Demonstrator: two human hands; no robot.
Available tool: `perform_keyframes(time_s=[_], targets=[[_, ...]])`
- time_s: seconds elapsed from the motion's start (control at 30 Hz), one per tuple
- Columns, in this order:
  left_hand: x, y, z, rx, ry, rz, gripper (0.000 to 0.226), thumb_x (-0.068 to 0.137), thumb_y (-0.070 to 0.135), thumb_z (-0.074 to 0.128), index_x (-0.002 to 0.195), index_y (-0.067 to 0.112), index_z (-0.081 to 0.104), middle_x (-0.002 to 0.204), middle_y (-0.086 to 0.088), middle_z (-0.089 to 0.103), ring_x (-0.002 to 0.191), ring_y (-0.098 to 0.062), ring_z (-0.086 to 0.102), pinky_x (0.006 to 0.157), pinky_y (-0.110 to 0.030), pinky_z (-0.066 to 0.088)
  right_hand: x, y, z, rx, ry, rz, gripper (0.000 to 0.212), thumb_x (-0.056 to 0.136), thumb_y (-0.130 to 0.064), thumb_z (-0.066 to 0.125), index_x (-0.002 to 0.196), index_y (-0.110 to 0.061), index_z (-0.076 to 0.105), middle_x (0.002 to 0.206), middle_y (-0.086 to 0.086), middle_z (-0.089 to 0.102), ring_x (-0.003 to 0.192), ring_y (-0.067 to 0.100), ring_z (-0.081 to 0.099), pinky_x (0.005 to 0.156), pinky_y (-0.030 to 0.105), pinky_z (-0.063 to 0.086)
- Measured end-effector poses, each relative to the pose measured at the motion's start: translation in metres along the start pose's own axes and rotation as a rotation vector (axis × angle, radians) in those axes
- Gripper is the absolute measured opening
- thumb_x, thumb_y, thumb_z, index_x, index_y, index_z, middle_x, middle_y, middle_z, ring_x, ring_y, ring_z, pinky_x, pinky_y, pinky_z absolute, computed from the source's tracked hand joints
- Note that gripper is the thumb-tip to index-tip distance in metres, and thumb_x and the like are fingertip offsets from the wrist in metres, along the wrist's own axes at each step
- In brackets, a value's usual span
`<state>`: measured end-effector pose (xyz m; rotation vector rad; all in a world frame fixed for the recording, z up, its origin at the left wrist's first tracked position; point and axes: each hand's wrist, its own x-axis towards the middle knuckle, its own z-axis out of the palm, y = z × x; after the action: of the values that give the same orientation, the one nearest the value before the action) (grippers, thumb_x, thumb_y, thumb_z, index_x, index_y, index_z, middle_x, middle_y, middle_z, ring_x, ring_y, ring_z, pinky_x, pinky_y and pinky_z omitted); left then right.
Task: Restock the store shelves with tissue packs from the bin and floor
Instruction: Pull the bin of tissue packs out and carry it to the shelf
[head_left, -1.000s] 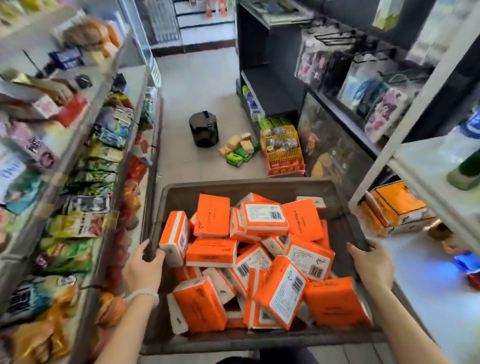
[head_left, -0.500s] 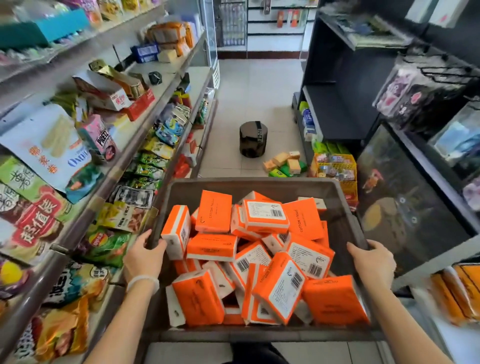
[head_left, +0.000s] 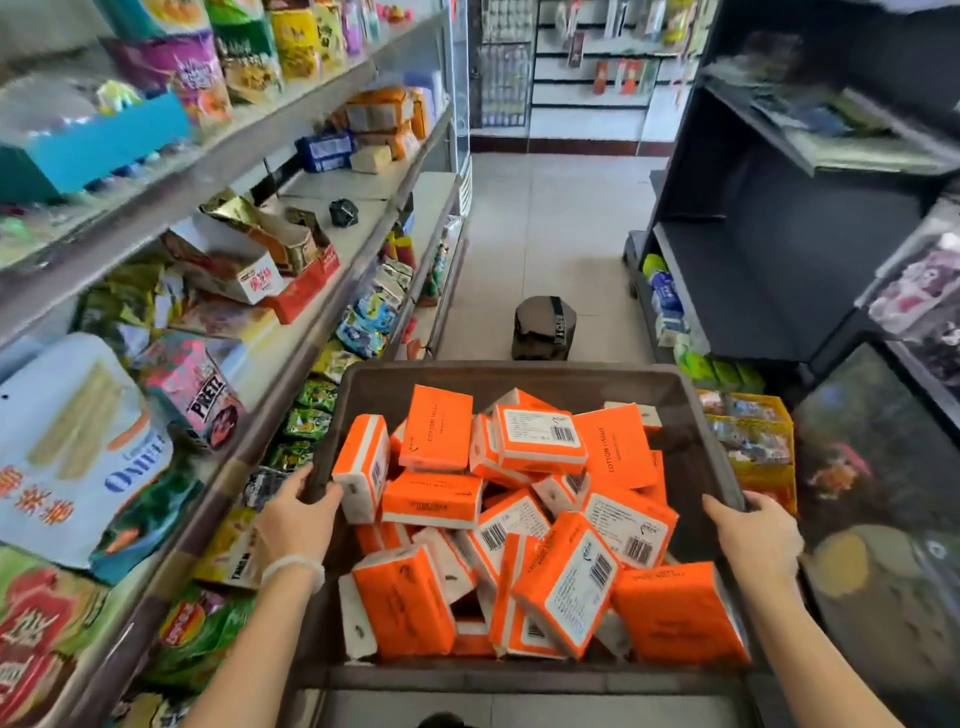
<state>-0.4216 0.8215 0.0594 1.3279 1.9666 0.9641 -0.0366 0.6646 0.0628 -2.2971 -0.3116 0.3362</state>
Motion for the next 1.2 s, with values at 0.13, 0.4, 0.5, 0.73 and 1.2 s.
perform_keyframes(time_s=[0.13, 0.4, 0.5, 0.73, 1.2], targets=[[0.058, 0.020, 0.028, 0.006, -0.002, -0.011, 0.042, 0.084, 0.023, 0.068, 0.124, 0.013, 0.061, 0.119, -0.012, 0.064, 0.113, -0.032, 0.056, 0.091, -0.037, 0.043, 0.034, -0.042, 0.042, -0.028, 0.018, 0.007, 0.046, 0.082, -0.032, 0.069, 0.120, -0.007, 0.061, 0.114, 0.017, 0.065, 0.105, 0.036, 0.058, 0.086, 0.043, 0.047], [0.205, 0.072, 0.114, 0.040, -0.062, 0.017, 0.044, 0.082, 0.022, 0.069, 0.124, 0.012, 0.062, 0.117, -0.014, 0.066, 0.110, -0.032, 0.059, 0.088, -0.038, 0.046, 0.109, -0.117, 0.133, -0.064, 0.043, 0.068, 0.053, 0.079, -0.037, 0.071, 0.122, -0.007, 0.061, 0.120, 0.019, 0.062, 0.109, 0.039, 0.056, 0.091, 0.046, 0.046], [0.259, 0.098, 0.144, 0.018, -0.094, 0.039, 0.045, 0.082, 0.021, 0.069, 0.124, 0.010, 0.061, 0.118, -0.014, 0.065, 0.112, -0.031, 0.058, 0.091, -0.038, 0.046, 0.139, -0.154, 0.163, -0.044, 0.069, 0.101, 0.054, 0.080, -0.036, 0.071, 0.124, -0.006, 0.060, 0.122, 0.021, 0.061, 0.111, 0.040, 0.055, 0.090, 0.045, 0.046], [0.356, 0.144, 0.199, 0.032, -0.135, 0.043, 0.047, 0.082, 0.025, 0.069, 0.126, 0.015, 0.060, 0.122, -0.013, 0.063, 0.114, -0.031, 0.056, 0.095, -0.040, 0.045, 0.200, -0.231, 0.216, -0.025, 0.107, 0.076, 0.049, 0.082, -0.028, 0.070, 0.122, -0.001, 0.059, 0.121, 0.023, 0.060, 0.112, 0.040, 0.054, 0.090, 0.045, 0.044], [0.529, 0.256, 0.369, 0.081, -0.102, -0.007, 0.047, 0.082, 0.028, 0.069, 0.126, 0.014, 0.060, 0.123, -0.015, 0.062, 0.115, -0.033, 0.056, 0.094, -0.042, 0.046, 0.414, -0.362, 0.355, -0.035, 0.057, 0.151, 0.054, 0.079, -0.031, 0.073, 0.125, -0.006, 0.059, 0.123, 0.021, 0.060, 0.113, 0.039, 0.055, 0.091, 0.043, 0.045]])
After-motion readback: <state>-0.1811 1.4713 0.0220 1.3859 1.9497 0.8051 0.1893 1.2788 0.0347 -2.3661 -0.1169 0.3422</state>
